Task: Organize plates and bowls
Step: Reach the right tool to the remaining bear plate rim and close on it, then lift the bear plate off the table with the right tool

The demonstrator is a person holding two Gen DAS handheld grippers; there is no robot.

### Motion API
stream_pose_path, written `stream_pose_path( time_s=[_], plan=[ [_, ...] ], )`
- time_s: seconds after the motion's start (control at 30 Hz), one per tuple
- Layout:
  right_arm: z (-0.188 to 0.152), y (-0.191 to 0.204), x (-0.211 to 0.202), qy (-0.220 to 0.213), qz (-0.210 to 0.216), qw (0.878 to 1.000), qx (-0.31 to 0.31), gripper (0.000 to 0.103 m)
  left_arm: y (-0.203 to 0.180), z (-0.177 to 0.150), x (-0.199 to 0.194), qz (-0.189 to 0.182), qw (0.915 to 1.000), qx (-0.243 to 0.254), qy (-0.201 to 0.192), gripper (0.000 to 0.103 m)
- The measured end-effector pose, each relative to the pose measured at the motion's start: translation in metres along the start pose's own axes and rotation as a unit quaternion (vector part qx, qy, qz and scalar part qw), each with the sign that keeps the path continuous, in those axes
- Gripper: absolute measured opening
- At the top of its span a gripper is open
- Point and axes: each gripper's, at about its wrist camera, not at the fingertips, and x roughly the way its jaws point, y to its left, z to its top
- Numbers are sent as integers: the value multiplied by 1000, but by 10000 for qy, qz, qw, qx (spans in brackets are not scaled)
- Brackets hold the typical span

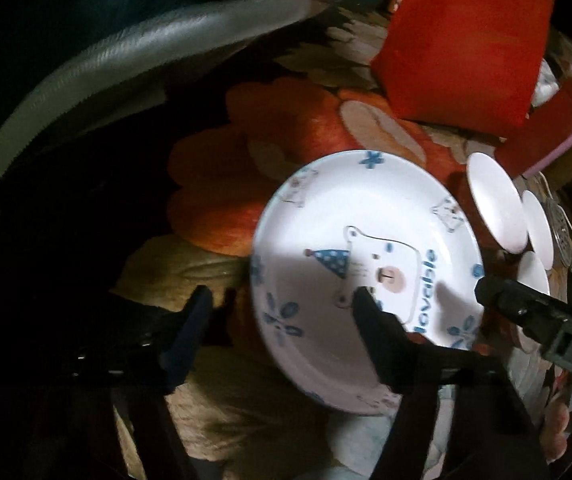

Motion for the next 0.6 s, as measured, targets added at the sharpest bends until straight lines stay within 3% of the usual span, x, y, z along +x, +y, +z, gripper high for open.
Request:
stream_pose_path(
  time_s=[0.2, 0.33, 0.6],
  plan=[
    [3, 5, 26, 252, -433, 9987, -70, 57, 0, 1, 20, 16, 9997, 185, 176, 42],
    [5, 5, 45, 503, -553, 9971, -134, 30, 1, 0, 27, -184, 9994, 246, 188, 27],
    [3, -3, 35, 475, -316, 9983, -108, 21, 7, -6, 21, -333, 9981, 406, 327, 24]
  ],
)
